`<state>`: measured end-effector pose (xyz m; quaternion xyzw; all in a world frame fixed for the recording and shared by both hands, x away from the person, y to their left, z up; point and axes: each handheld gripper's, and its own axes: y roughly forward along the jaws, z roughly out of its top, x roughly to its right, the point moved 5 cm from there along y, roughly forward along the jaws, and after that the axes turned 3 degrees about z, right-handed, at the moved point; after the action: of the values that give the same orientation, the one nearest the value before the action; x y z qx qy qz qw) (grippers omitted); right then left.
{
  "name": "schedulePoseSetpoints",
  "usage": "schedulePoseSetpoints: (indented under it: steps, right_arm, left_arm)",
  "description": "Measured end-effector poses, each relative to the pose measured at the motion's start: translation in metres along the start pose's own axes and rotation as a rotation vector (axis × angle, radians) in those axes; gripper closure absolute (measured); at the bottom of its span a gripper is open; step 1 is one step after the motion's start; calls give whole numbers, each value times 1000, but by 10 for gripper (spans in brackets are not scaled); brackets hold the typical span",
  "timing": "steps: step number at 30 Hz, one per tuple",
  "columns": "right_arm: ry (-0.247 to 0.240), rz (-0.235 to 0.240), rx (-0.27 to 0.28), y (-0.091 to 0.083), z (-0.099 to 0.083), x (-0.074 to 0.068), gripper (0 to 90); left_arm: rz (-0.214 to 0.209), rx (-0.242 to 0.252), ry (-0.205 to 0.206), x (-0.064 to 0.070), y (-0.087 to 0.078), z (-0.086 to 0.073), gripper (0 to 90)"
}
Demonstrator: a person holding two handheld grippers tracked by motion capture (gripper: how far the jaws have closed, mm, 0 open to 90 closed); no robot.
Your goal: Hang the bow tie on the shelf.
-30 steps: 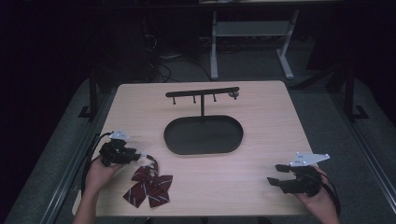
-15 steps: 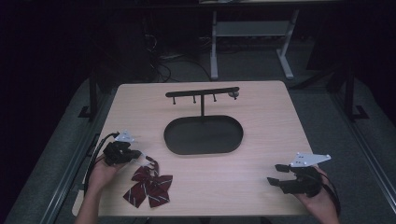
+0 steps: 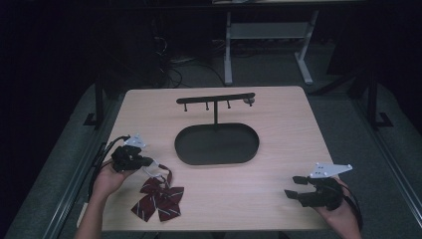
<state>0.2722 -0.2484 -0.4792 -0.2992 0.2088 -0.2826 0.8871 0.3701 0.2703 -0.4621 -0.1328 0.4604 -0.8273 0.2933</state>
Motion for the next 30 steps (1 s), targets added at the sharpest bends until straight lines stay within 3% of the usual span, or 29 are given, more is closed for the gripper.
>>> schedulePoseSetpoints:
  steps: [14,30]
  right_arm:
    - [20,21,12,0,-2,7,362]
    - [27,24,8,6,-3,6,349]
  left_arm:
    - [-54,19,69,9,-27,24,883]
    - [-38,60,121,15,-63,47,881]
